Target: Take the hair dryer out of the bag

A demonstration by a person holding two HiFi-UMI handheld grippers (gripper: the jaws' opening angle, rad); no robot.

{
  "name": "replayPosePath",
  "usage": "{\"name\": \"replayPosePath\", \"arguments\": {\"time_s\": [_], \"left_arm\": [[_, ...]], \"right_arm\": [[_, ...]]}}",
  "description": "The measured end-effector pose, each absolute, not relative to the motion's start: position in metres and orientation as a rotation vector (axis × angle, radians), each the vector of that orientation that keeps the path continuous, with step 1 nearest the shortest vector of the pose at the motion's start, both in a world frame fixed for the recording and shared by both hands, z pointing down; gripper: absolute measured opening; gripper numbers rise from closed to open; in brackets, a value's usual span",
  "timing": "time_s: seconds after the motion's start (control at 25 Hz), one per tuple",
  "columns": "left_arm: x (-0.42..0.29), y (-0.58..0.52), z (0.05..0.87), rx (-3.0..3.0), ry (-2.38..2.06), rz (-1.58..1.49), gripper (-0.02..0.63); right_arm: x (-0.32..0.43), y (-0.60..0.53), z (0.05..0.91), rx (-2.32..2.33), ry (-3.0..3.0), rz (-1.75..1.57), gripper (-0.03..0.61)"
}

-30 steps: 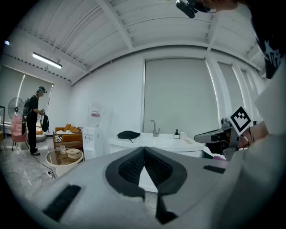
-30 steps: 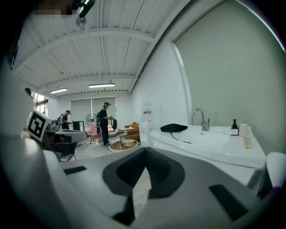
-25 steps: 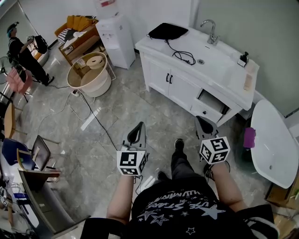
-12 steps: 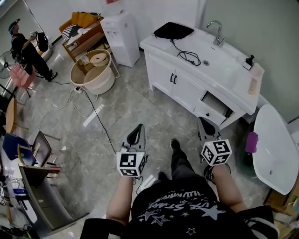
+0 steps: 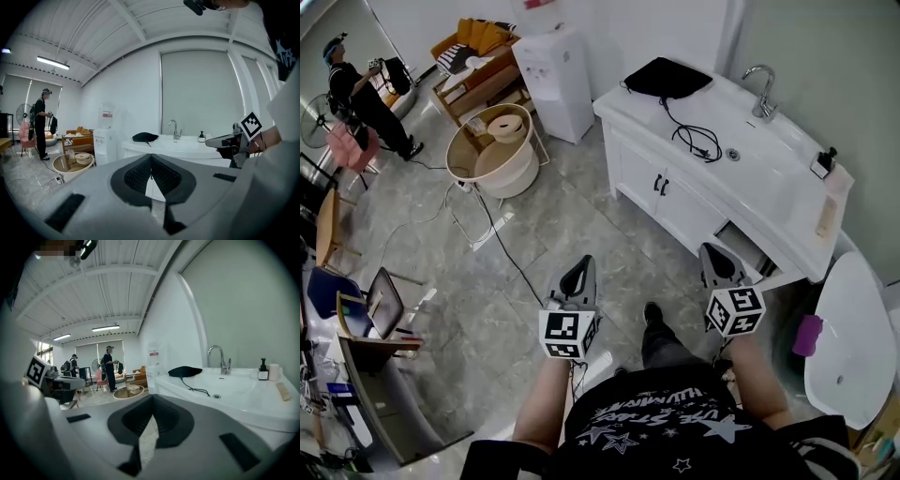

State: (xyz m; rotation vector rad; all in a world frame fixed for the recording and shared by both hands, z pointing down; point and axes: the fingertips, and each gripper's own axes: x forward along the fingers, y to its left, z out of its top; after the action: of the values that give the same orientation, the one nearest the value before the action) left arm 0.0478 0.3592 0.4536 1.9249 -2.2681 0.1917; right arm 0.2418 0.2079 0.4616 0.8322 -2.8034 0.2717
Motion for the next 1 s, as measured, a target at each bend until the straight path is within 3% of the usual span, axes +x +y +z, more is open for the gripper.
{"name": "replayPosePath", "arguments": {"time_s": [0.56, 1.0], "left_arm": [[-0.022, 0.187, 0.43, 1.845, -2.395, 0.227, 0.011], [-0.06, 0.116, 0.423, 1.837, -2.401, 0.251, 0.011]], "right_arm": [[0.159, 0.022, 0.447, 0.713, -2.866, 0.365, 0.006], [0.132, -0.051, 0.455, 0.743, -2.854, 0.444, 0.006]]}}
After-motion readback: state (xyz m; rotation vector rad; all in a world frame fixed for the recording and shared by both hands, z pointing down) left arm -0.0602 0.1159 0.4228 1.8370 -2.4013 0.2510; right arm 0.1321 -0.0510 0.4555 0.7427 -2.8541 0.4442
